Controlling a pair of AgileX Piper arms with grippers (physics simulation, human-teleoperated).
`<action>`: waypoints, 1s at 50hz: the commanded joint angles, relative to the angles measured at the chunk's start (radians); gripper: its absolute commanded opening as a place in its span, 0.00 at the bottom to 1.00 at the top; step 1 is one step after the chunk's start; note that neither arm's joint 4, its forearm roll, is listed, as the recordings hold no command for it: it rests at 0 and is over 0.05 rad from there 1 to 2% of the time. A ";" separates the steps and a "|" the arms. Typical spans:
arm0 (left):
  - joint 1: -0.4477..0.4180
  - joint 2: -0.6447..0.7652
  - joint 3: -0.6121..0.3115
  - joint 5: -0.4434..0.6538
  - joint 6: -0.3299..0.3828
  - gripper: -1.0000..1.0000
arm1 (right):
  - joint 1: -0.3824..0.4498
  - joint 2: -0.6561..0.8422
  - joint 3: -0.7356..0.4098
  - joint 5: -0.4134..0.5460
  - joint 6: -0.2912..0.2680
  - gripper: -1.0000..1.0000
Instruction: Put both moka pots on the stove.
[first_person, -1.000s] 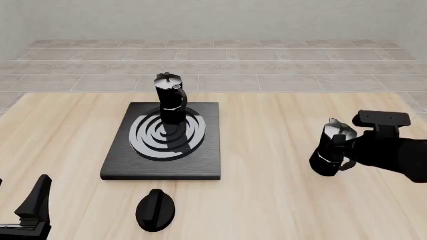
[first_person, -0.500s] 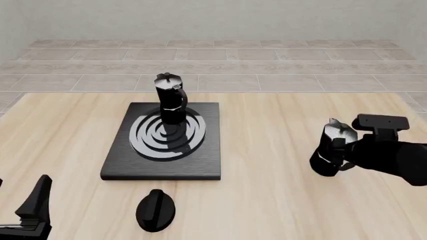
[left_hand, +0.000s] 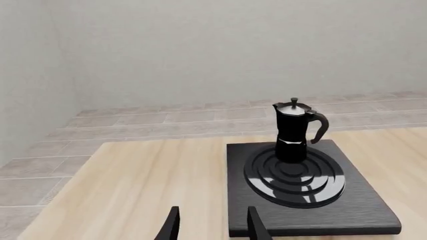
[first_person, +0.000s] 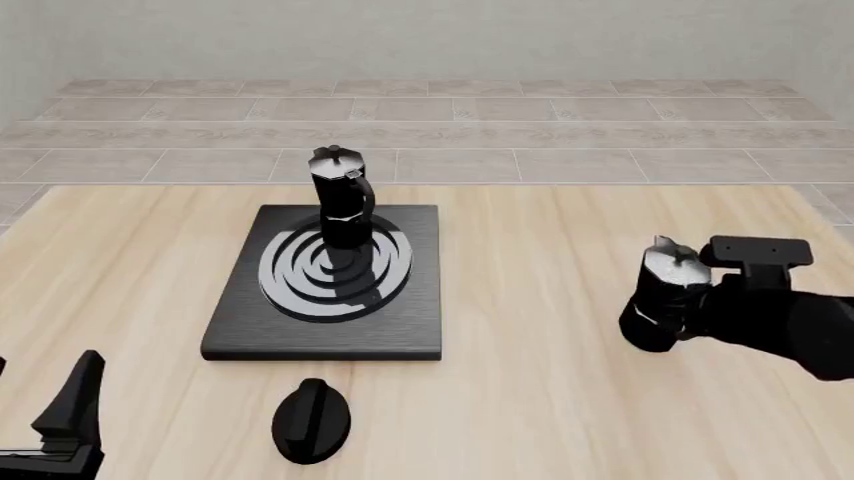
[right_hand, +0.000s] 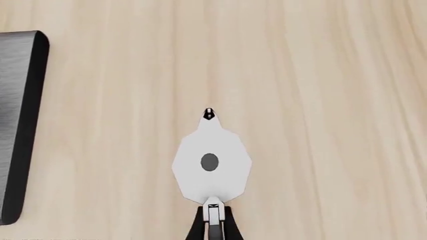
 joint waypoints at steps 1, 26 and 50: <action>0.003 0.000 0.003 -0.002 -0.001 1.00 | 0.021 -0.009 0.008 -0.019 -0.044 0.00; 0.004 0.000 -0.001 0.000 -0.003 1.00 | 0.023 -0.115 -0.008 -0.024 -0.125 0.00; 0.005 -0.001 0.001 -0.003 -0.008 1.00 | 0.116 -0.221 -0.039 0.009 -0.140 0.00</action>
